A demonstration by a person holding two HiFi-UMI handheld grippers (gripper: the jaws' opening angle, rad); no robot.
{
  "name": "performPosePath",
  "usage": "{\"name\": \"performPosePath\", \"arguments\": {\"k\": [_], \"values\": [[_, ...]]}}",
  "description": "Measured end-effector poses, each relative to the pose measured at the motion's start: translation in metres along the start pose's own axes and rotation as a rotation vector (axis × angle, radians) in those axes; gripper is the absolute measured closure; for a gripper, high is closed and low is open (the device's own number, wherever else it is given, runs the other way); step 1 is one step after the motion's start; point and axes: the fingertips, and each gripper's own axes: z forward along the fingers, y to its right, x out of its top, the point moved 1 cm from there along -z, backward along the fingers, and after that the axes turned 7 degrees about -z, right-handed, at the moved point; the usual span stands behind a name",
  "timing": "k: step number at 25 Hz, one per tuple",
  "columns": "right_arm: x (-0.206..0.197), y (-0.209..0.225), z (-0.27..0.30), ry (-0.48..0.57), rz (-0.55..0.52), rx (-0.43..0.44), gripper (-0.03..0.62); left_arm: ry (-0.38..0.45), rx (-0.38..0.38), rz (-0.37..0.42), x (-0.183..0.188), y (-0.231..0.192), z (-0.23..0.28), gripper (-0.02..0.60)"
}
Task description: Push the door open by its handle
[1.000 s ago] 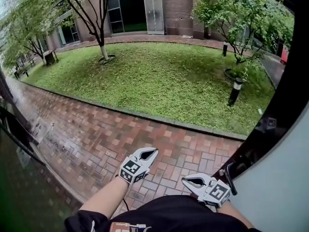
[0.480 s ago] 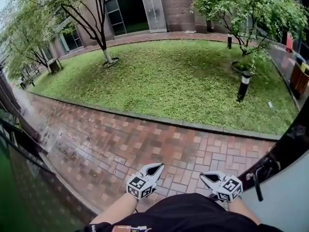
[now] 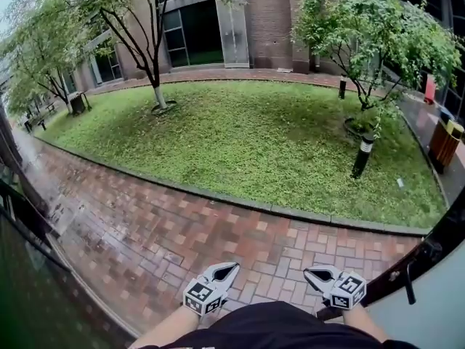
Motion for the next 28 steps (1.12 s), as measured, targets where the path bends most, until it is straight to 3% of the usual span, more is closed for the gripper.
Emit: {"name": "performPosePath", "arguments": {"k": [10,21,24,28], "values": [[0.014,0.004,0.016,-0.002,-0.009,-0.015,0.594,0.029,-0.003,-0.029,0.007,-0.014,-0.016,0.581],[-0.009,-0.055,0.006,-0.057,0.035,-0.064,0.594,-0.026,-0.082,-0.072,-0.034,-0.019,-0.050,0.581],[-0.009,-0.059,-0.017,-0.050,0.034,-0.069,0.594,-0.024,-0.074,-0.055,-0.024,-0.003,-0.044,0.581],[-0.018,-0.059,-0.053,-0.018,0.016,-0.066,0.594,-0.017,-0.052,-0.019,-0.016,0.051,-0.041,0.581]]}}
